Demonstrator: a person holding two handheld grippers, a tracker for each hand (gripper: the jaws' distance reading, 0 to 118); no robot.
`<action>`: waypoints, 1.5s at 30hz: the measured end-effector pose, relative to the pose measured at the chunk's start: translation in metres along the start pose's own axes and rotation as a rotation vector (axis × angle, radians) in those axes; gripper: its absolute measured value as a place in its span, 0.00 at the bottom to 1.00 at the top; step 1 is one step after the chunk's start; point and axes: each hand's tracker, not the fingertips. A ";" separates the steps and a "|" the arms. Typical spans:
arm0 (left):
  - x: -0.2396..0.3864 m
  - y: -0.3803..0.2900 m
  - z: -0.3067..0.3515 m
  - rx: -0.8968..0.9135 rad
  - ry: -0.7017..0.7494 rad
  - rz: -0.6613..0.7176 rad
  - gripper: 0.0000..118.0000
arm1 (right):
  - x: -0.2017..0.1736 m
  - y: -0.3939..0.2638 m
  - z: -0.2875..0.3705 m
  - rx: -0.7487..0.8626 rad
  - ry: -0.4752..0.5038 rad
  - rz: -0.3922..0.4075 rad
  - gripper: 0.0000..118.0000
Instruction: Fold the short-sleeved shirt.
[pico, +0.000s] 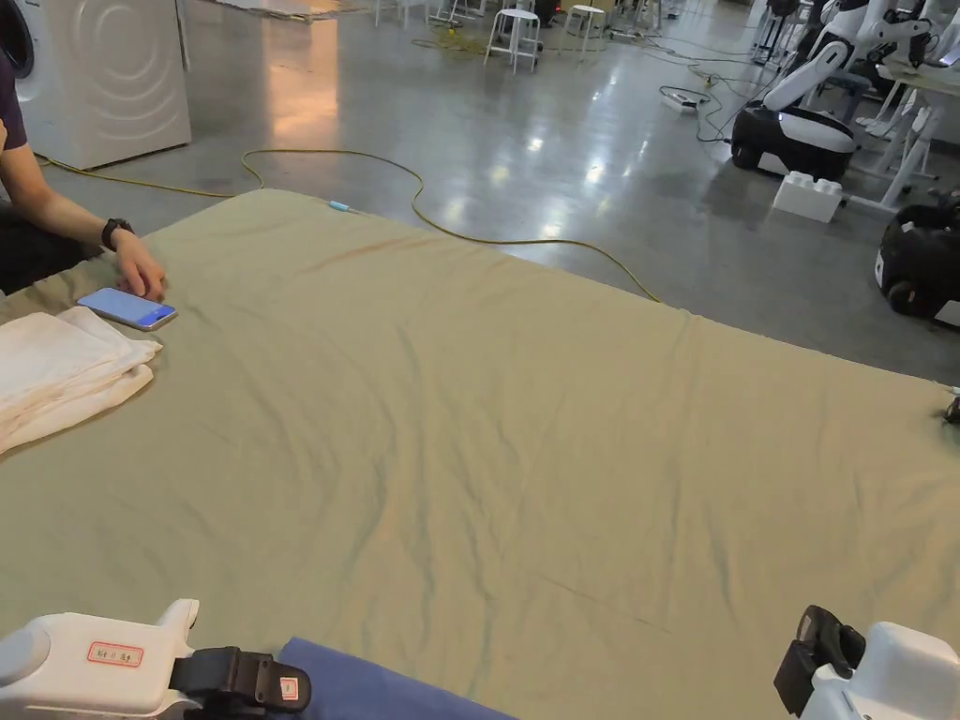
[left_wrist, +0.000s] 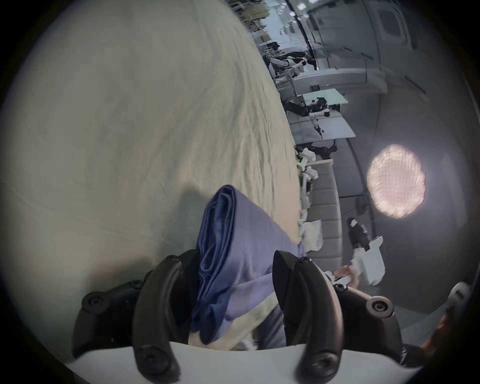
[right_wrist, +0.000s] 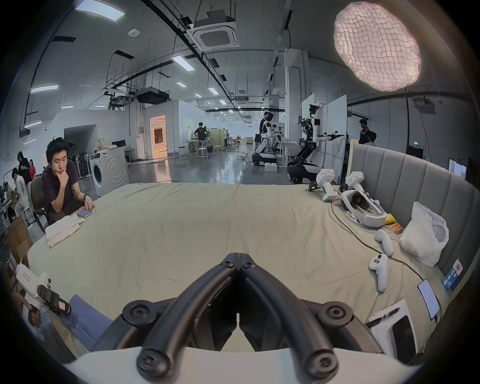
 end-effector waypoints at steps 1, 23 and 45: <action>-0.009 0.001 -0.001 0.000 -0.030 0.016 0.50 | 0.000 0.000 0.000 -0.004 0.000 0.001 0.00; 0.075 0.000 0.040 0.159 0.202 -0.204 0.11 | 0.002 -0.007 -0.004 -0.050 0.019 0.007 0.00; 0.191 -0.055 0.003 0.112 0.206 -0.308 0.11 | 0.009 -0.011 -0.008 -0.056 0.067 -0.040 0.00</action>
